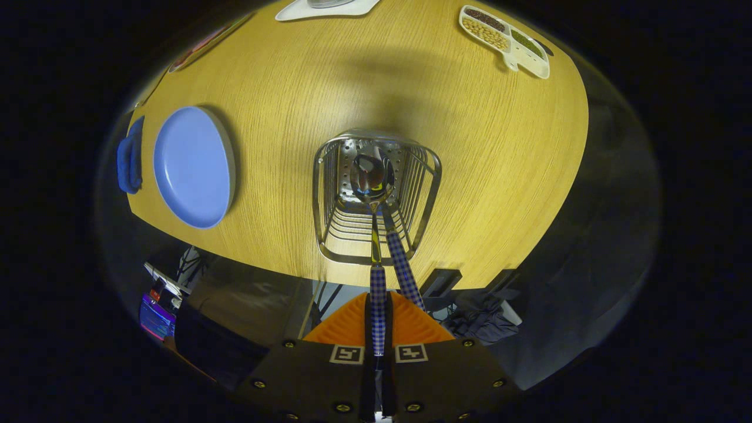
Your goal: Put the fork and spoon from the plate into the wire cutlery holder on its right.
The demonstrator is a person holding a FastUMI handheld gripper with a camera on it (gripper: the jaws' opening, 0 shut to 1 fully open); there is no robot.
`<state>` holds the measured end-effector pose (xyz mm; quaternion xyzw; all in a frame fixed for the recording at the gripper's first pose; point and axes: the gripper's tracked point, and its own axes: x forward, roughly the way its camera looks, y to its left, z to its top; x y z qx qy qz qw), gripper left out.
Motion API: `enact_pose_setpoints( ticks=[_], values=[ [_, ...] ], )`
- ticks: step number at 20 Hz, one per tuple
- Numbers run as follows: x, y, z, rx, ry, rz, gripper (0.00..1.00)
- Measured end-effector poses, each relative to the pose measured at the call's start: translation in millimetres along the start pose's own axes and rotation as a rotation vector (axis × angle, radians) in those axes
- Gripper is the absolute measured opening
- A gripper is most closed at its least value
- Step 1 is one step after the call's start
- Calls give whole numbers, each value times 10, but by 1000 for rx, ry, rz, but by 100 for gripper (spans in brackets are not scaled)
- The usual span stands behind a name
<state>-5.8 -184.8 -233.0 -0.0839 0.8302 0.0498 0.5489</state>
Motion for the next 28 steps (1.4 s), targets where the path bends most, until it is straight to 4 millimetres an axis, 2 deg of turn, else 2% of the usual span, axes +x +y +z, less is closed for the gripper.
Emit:
enact_pose_setpoints(
  ticks=[4, 10, 12, 13, 14, 16, 18, 20, 23, 25, 28],
  values=[
    [12, 4, 27, -24, 22, -1, 9],
    [-148, -20, 27, -49, -42, 4, 15],
    [-266, 55, -11, -43, -146, 34, 46],
    [-332, 51, -29, -40, -215, 40, 64],
    [-378, 90, -37, -27, -293, 52, 64],
    [-487, 189, -103, 5, -451, 70, 84],
    [-599, 338, -150, 30, -621, 93, 96],
    [-717, 494, -247, 46, -781, 89, 99],
    [-1019, 717, -375, 74, -1044, 65, 99],
    [-1331, 776, -453, 119, -1264, 24, 99],
    [-1845, 933, -793, 196, -1593, -7, 99]
  ],
)
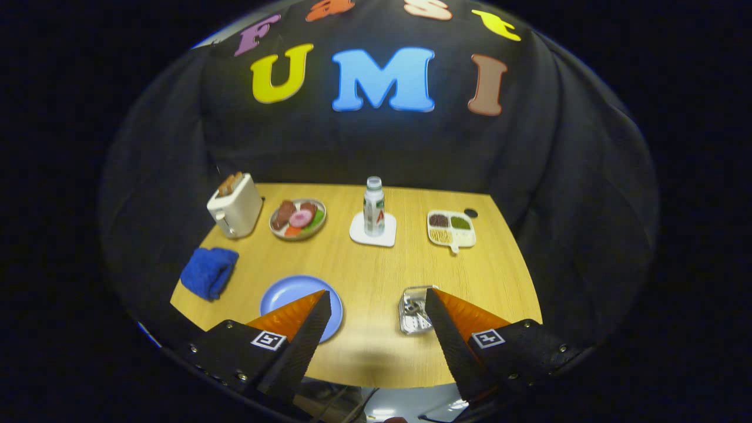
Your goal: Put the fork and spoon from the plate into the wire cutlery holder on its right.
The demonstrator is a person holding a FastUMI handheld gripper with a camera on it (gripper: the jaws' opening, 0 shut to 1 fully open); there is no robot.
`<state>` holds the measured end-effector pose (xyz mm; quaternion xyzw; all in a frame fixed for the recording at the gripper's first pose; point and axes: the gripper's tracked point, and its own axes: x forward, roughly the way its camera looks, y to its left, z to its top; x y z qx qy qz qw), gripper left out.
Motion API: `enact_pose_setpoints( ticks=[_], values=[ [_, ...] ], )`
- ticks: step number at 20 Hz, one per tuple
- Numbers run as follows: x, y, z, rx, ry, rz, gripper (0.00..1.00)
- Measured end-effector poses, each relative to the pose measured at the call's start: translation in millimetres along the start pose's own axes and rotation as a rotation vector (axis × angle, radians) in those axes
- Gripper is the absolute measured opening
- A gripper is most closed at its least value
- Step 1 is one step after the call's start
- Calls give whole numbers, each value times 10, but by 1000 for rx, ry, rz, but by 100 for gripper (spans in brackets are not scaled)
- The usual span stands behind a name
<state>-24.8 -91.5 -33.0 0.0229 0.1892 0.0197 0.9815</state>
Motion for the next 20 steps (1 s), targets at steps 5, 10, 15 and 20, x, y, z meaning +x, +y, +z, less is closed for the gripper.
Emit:
enact_pose_setpoints(
  ticks=[5, 10, 15, 20],
  values=[
    [-473, 411, 650, -76, -442, -47, 98],
    [-577, 919, 815, -73, -609, -35, 98],
    [-443, 1421, 752, -78, -614, 46, 98],
    [-439, 1829, 576, -64, -585, 113, 98]
  ],
)
